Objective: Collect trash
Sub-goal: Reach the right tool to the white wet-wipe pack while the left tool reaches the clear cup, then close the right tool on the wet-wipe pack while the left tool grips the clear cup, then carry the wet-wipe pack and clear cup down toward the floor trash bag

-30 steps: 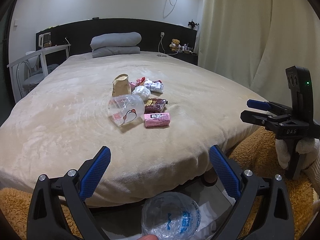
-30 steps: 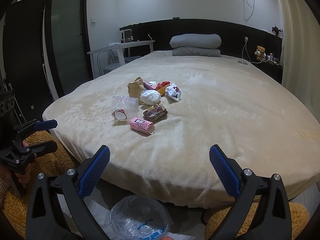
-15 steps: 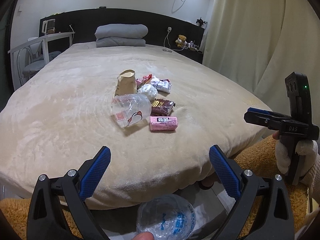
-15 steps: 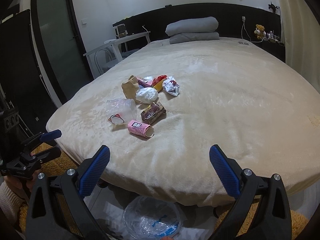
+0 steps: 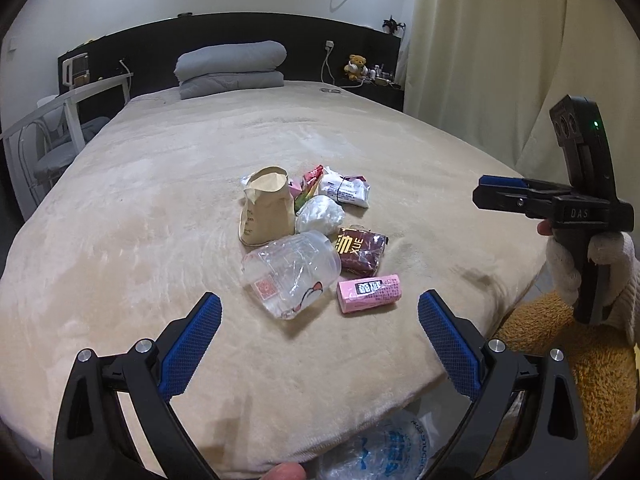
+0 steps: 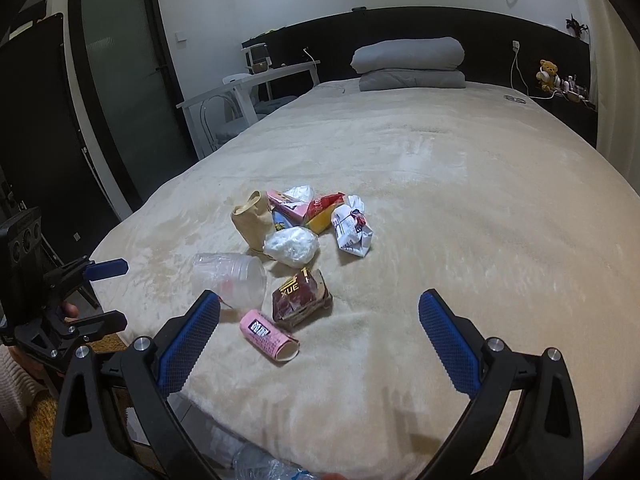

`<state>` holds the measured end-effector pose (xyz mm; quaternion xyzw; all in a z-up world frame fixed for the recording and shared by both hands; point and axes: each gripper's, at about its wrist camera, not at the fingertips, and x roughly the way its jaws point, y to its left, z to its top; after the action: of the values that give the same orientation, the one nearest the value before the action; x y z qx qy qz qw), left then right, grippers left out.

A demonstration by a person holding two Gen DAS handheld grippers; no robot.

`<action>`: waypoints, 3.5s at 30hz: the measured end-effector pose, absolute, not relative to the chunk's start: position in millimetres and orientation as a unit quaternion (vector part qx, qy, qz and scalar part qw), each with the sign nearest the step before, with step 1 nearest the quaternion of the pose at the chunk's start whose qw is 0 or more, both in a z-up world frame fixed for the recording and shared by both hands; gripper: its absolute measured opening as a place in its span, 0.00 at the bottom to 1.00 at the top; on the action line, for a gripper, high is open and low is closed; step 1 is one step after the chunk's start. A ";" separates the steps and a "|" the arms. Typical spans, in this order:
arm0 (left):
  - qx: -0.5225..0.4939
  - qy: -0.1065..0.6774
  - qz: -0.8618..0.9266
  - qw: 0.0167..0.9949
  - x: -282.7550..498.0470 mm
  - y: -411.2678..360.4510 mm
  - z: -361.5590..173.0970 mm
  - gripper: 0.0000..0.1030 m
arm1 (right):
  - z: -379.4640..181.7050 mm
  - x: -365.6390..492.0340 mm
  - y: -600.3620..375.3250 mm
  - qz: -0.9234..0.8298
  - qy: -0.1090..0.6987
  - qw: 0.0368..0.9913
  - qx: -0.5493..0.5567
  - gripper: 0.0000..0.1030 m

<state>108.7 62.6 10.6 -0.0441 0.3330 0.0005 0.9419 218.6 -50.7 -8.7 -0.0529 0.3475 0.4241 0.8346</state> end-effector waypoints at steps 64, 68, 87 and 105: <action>-0.003 0.354 -0.054 0.934 171.5 96.1 -11.7 0.80 | -49.7 300.4 13.8 0.396 0.420 0.815 -0.050 0.36; -0.011 0.335 -0.043 0.941 156.2 92.5 -4.6 0.80 | -42.5 280.3 4.1 0.397 0.410 0.820 -0.047 0.36; -0.072 0.286 -0.015 0.956 86.7 57.3 4.0 0.80 | -35.8 178.4 -48.8 0.407 0.386 0.828 -0.009 0.37; -0.107 0.277 -0.011 0.955 33.1 18.1 -9.0 0.80 | -50.6 107.1 -83.9 0.414 0.391 0.822 -0.011 0.37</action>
<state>33.1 18.1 -9.0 -0.1067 0.2770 -0.0114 0.9549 107.1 -83.9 -50.6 -0.0108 0.3914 0.4140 0.8218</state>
